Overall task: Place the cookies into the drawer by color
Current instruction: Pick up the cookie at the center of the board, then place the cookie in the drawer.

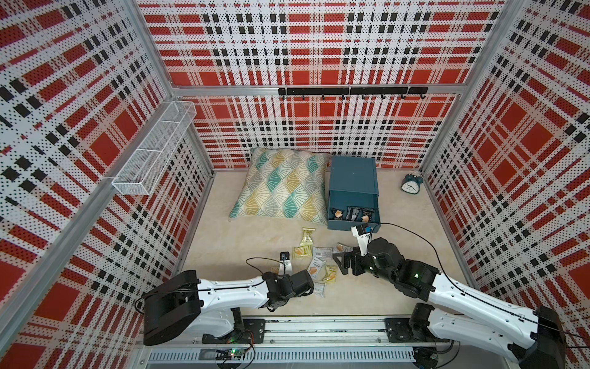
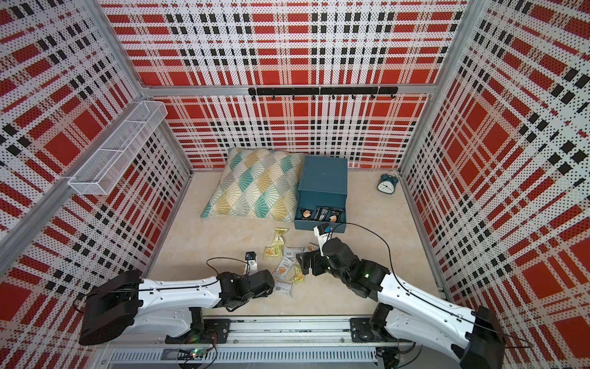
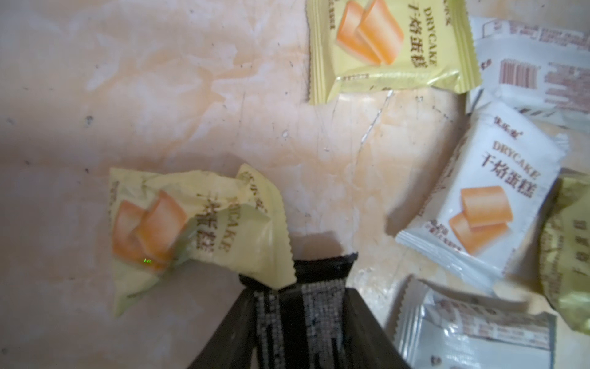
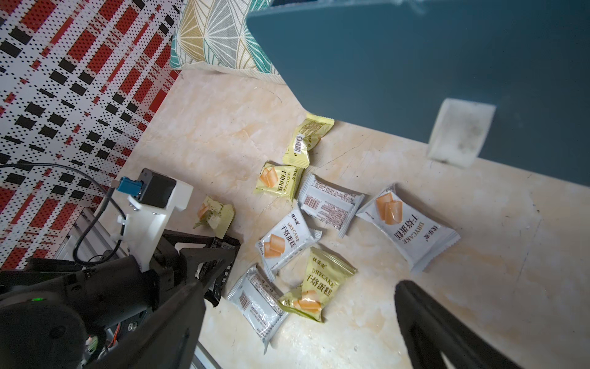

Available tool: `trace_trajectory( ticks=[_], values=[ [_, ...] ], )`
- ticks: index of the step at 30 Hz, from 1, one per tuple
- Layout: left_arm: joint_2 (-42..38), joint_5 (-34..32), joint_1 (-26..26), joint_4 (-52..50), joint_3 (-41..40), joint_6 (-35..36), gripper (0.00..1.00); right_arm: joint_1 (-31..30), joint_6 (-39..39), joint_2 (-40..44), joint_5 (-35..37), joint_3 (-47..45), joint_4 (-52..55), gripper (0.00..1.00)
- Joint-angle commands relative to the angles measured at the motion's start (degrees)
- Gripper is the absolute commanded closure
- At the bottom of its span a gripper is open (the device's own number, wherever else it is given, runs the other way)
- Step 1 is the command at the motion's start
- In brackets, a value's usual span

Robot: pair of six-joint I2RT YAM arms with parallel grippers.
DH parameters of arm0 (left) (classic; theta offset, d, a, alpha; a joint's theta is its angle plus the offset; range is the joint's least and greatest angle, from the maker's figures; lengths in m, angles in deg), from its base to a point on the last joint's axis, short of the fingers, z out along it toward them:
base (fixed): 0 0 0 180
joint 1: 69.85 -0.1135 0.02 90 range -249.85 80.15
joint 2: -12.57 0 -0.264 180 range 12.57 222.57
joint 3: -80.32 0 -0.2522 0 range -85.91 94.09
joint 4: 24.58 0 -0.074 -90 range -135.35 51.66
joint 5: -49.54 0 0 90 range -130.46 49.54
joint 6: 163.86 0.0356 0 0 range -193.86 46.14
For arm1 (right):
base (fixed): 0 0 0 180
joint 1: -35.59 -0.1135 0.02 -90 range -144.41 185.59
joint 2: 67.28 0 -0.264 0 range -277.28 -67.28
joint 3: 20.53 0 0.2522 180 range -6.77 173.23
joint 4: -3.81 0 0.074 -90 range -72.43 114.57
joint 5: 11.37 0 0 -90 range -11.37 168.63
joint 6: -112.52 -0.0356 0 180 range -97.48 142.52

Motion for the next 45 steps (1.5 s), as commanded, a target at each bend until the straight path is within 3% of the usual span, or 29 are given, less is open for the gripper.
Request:
trace_trajectory(
  ticks=[1, 10, 17, 30, 39, 41, 45],
  values=[
    [-2.1, -0.6, -0.3, -3.2, 3.3, 0.9, 0.62, 0.3, -0.2, 1.3, 1.2, -0.1, 1.1, 0.0],
    [-5.4, -4.1, -1.9, -5.7, 14.9, 7.4, 0.62, 3.6, -0.5, 4.3, 3.8, 3.1, 5.1, 0.0],
    [-2.0, -5.0, -5.8, -3.7, 28.3, 17.0, 0.62, 8.9, -1.1, 9.2, 3.3, 4.5, 7.3, 0.0],
    [16.8, -1.4, -9.2, -2.0, 57.7, 32.6, 0.62, 9.6, -0.5, 11.7, 3.0, 5.6, 10.2, 0.0],
    [29.8, 5.4, -12.6, -3.0, 71.8, 38.8, 0.62, 9.6, -0.8, 12.4, 2.5, 4.8, 10.5, 0.0],
    [31.4, 6.5, -13.0, -4.1, 73.4, 39.2, 0.57, 9.6, -0.9, 12.5, 2.5, 4.8, 10.8, 0.0],
    [32.2, 7.0, -13.6, -6.5, 75.1, 39.9, 0.33, 9.6, -0.3, 12.2, 2.5, 4.9, 11.0, 0.0]
  ],
)
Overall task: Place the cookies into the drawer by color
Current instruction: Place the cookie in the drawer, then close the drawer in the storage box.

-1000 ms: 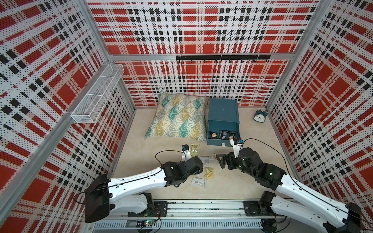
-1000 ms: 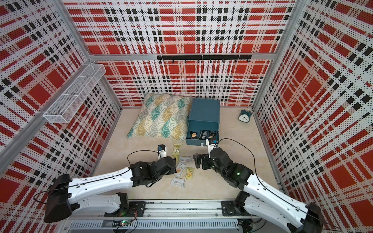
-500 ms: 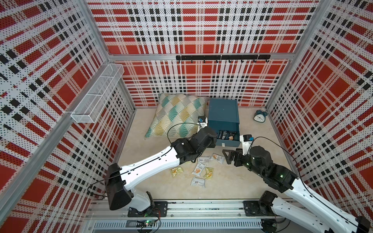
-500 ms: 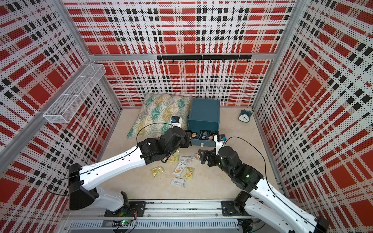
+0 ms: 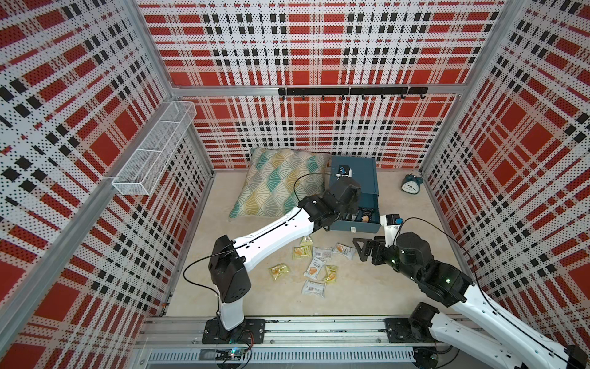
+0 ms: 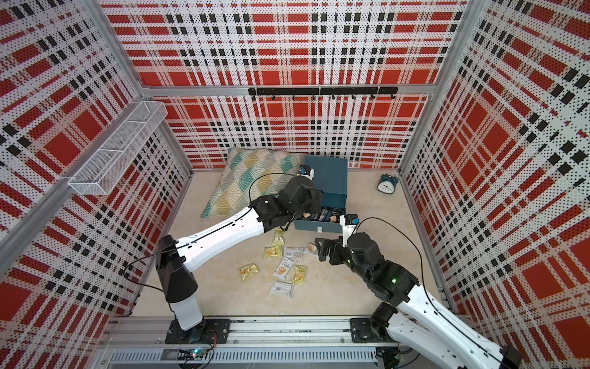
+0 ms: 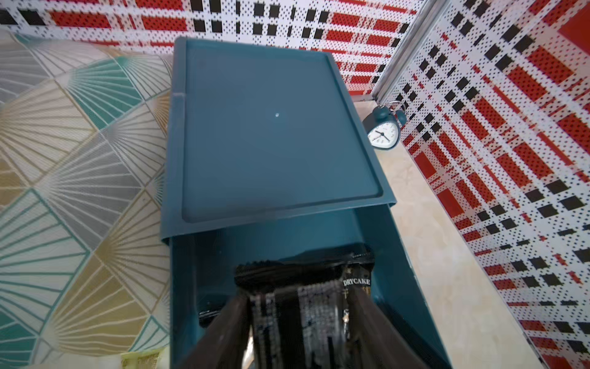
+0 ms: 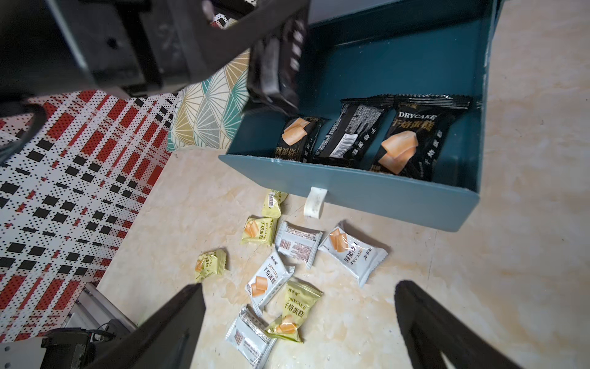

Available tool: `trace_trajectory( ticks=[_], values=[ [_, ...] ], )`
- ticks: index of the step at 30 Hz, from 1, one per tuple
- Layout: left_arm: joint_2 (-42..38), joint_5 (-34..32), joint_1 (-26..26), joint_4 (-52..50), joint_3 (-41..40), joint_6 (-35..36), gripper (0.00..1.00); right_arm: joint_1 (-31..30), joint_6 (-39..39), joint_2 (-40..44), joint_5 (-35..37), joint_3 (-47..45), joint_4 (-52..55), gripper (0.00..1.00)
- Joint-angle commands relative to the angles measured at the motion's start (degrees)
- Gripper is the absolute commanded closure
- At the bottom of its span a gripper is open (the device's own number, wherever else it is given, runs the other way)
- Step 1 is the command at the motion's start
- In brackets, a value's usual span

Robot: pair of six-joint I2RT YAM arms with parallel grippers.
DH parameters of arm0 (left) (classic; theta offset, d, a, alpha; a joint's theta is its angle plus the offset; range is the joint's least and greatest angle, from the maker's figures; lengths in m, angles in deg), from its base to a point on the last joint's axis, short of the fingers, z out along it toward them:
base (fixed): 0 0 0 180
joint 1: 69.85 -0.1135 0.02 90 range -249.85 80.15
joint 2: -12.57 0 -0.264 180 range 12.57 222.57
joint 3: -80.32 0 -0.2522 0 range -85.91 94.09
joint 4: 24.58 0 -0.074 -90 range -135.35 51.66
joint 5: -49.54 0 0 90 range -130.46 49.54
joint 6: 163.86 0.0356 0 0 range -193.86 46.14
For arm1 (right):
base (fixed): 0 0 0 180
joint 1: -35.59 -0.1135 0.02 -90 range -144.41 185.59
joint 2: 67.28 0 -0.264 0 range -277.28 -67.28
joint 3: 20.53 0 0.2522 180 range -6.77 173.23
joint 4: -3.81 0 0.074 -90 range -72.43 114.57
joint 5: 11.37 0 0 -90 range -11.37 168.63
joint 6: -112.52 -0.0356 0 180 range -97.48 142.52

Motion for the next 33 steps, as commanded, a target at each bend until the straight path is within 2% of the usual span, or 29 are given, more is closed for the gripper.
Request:
trace_trajectory(
  ticks=[1, 2, 6, 7, 11, 15, 18, 21, 25, 31, 33],
  values=[
    [-0.3, 1.4, -0.7, -2.8, 2.6, 2.0, 0.25, 0.2, 0.5, 0.3, -0.1, 0.1, 1.1, 0.0],
    [-0.8, 1.4, -1.1, -3.2, 2.8, 2.2, 0.18, 0.4, 0.6, 0.1, -0.2, 0.2, 1.2, 0.0],
    [-2.2, 4.2, -3.4, -4.1, 5.0, 3.0, 0.08, 0.6, 1.4, -0.7, -1.0, 2.0, 2.1, 0.0],
    [-2.3, 5.3, -4.2, -4.8, 6.0, 3.0, 0.02, 0.7, 1.7, -1.0, -1.2, 2.6, 2.5, 0.0],
    [-2.0, 9.4, -7.6, -6.7, 10.5, 3.2, 0.01, 0.8, 3.1, -2.7, -2.8, 4.0, 3.5, 0.0],
    [-0.4, 17.0, -11.7, -6.4, 13.7, 3.7, 0.01, 0.8, 4.4, -4.5, -4.9, 4.0, 3.5, 0.06],
    [0.8, 24.3, -14.8, -4.2, 14.5, 4.5, 0.01, 0.8, 5.5, -5.4, -6.9, 2.3, 1.3, 0.14],
    [1.9, 26.9, -18.0, -2.2, 14.2, 4.2, 0.0, 0.8, 5.4, -6.2, -9.3, 0.2, -1.7, 0.26],
    [5.3, 31.7, -21.4, -0.9, 15.5, 4.2, 0.1, 0.8, 5.3, -6.4, -9.6, -2.5, -5.8, 0.39],
    [10.2, 36.2, -23.0, -0.9, 15.5, 5.7, 0.17, 0.7, 4.0, -6.9, -8.2, -4.4, -8.3, 0.48],
    [11.0, 37.2, -23.7, -0.9, 14.6, 5.7, 0.25, 0.7, 3.7, -7.4, -7.4, -4.5, -9.0, 0.51]
  ],
)
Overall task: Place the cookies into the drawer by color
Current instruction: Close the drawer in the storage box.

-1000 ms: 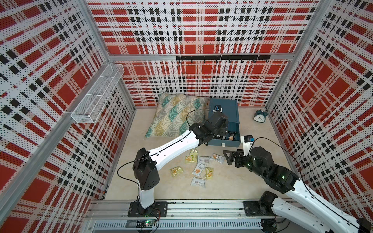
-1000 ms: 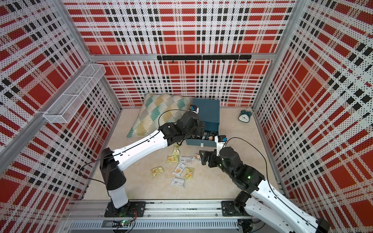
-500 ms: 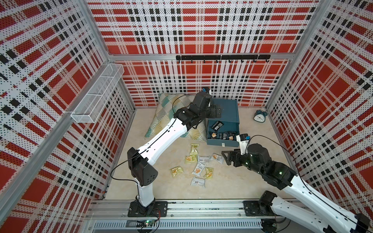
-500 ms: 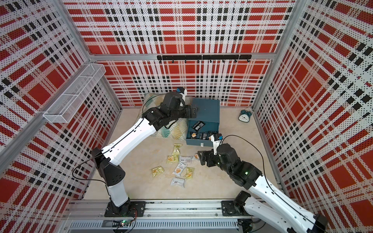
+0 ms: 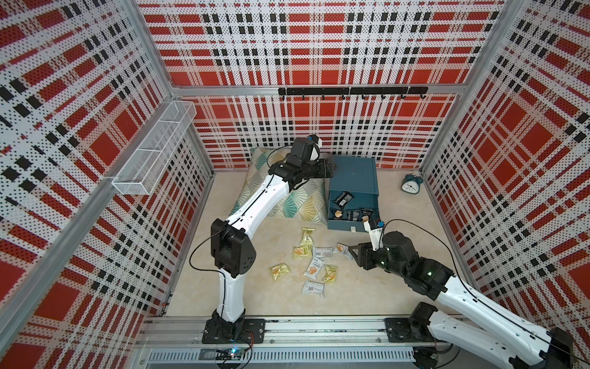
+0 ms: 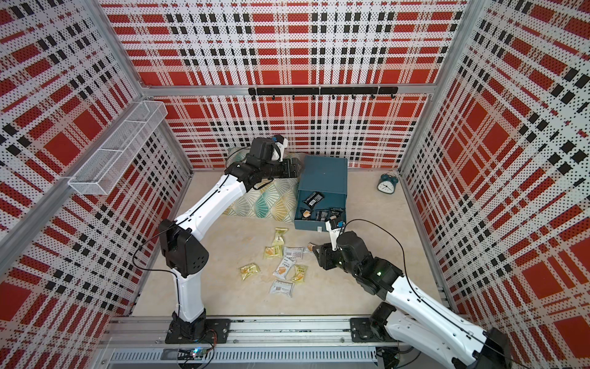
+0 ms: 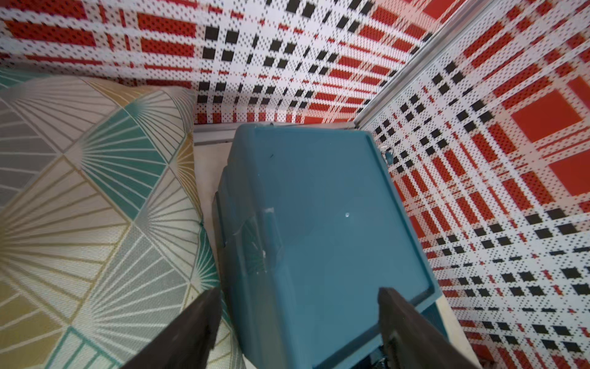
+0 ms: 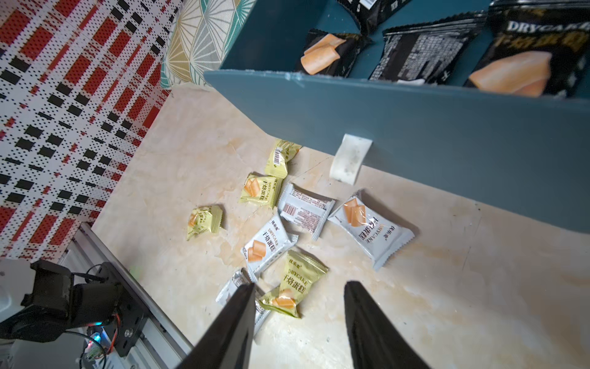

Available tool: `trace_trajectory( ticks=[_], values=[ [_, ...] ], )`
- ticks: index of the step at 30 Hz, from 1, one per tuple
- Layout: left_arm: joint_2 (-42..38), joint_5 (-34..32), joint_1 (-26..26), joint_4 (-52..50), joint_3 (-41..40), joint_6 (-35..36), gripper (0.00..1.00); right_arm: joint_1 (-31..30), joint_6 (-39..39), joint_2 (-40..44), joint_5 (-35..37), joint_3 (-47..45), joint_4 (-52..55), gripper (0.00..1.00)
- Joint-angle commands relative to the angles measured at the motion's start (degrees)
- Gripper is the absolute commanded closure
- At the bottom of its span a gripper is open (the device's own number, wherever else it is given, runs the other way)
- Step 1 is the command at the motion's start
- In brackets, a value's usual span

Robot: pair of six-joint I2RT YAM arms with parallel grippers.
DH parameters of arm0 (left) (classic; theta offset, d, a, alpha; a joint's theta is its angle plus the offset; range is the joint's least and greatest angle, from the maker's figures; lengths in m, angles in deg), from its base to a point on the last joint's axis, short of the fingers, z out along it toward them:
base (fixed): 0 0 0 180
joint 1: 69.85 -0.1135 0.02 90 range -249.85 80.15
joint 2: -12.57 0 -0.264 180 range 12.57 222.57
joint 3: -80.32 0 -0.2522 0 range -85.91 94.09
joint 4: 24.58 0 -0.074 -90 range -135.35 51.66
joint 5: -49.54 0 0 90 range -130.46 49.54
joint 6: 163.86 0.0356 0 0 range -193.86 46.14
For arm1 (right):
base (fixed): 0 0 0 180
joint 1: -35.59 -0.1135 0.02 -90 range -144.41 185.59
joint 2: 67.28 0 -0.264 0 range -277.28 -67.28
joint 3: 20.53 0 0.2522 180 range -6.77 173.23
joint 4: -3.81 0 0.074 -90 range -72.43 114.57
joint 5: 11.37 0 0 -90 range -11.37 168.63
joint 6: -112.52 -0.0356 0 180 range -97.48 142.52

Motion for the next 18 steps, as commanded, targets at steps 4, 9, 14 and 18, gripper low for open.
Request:
trace_trajectory(
  ticks=[4, 9, 14, 18],
  values=[
    [2.6, 6.5, -1.9, 1.1, -1.6, 0.7, 0.31, 0.3, -1.3, -3.4, 2.5, 0.1, -5.4, 0.54],
    [4.1, 10.1, -1.9, 2.1, -3.2, -0.2, 0.39, 0.3, -3.9, -7.7, 8.5, 2.4, -5.9, 0.6],
    [3.9, 11.9, -1.8, 3.1, -5.6, -0.7, 0.44, 0.8, -4.9, -11.7, 13.2, 5.5, -8.1, 0.61],
    [2.8, 11.7, -1.4, 4.5, -8.0, -0.9, 0.45, 2.5, -4.7, -16.5, 14.7, 9.4, -8.4, 0.62]
  ],
)
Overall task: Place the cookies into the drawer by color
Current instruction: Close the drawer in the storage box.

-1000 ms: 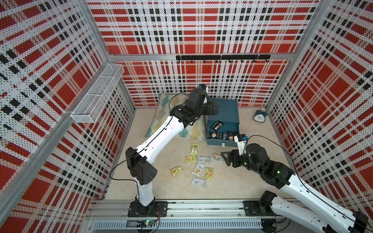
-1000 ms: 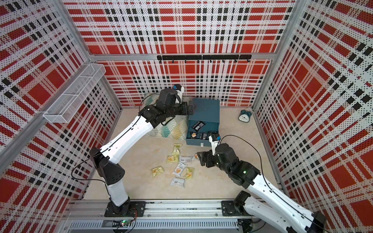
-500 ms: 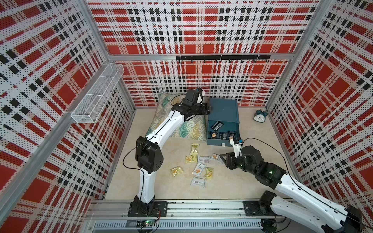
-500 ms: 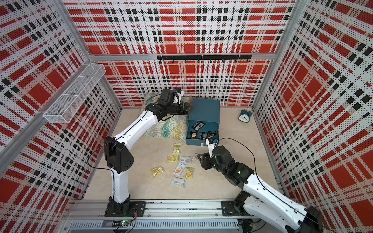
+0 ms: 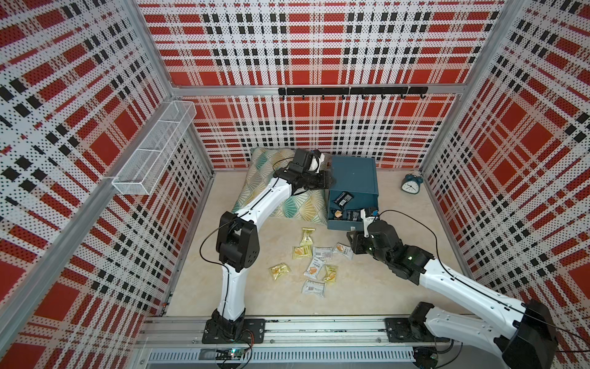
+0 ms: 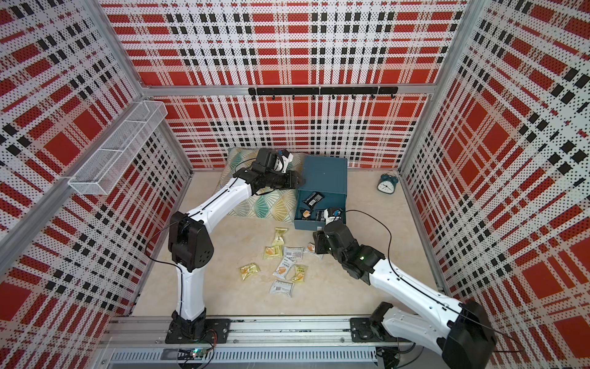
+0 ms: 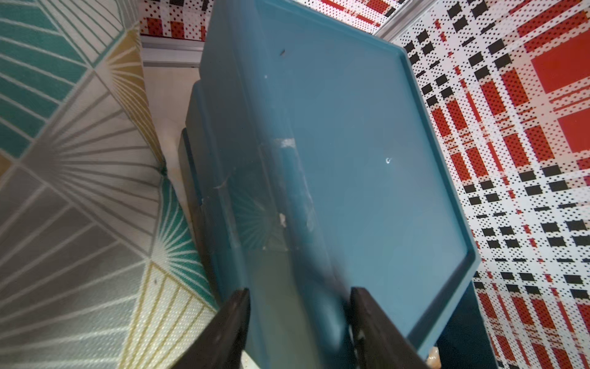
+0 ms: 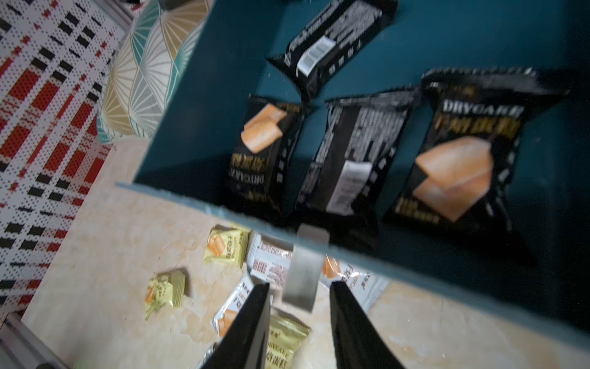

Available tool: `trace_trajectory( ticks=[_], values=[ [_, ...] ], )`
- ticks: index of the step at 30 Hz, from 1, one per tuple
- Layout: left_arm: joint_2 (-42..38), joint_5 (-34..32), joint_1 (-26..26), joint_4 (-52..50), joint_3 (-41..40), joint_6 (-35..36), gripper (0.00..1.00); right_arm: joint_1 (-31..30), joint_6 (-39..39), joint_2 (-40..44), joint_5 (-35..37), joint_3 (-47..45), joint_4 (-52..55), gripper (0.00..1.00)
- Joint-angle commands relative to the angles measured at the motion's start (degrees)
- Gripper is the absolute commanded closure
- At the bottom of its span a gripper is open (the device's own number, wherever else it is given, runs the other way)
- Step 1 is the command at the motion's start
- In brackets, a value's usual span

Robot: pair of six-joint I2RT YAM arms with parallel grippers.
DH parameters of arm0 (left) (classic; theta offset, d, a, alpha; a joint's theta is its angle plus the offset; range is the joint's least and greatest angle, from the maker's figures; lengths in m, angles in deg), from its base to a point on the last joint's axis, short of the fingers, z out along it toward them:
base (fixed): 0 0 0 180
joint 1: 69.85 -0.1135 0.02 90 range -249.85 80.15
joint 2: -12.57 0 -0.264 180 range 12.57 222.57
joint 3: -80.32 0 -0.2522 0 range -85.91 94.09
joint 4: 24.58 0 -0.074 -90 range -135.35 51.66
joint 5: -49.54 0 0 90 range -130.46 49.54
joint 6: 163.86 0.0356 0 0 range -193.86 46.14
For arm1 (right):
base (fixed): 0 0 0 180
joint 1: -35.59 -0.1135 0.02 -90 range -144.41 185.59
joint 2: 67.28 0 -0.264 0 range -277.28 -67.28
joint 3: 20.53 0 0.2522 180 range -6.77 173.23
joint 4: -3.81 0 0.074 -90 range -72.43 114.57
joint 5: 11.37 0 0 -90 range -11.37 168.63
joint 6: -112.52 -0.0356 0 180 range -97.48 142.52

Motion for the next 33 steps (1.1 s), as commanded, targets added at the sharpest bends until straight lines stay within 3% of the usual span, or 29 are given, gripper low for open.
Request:
trace_trajectory(
  ticks=[1, 17, 26, 33],
  values=[
    [-0.3, 0.9, 0.3, 1.4, -2.0, 0.1, 0.46, 2.0, -0.5, -2.8, 3.4, 3.3, -2.7, 0.62],
    [-2.7, 2.5, 0.4, 2.4, -3.2, -0.5, 0.47, 12.4, -0.9, -17.6, 0.6, 12.6, -12.5, 0.6],
    [-3.3, 2.9, 1.2, 3.0, -3.8, -0.2, 0.47, 14.6, -2.0, -24.9, 0.4, 16.6, -16.3, 0.59],
    [-5.6, 0.7, 2.7, 3.4, -4.5, 0.8, 0.44, 14.6, -2.3, -21.4, -3.0, 14.2, -15.5, 0.56]
  ],
)
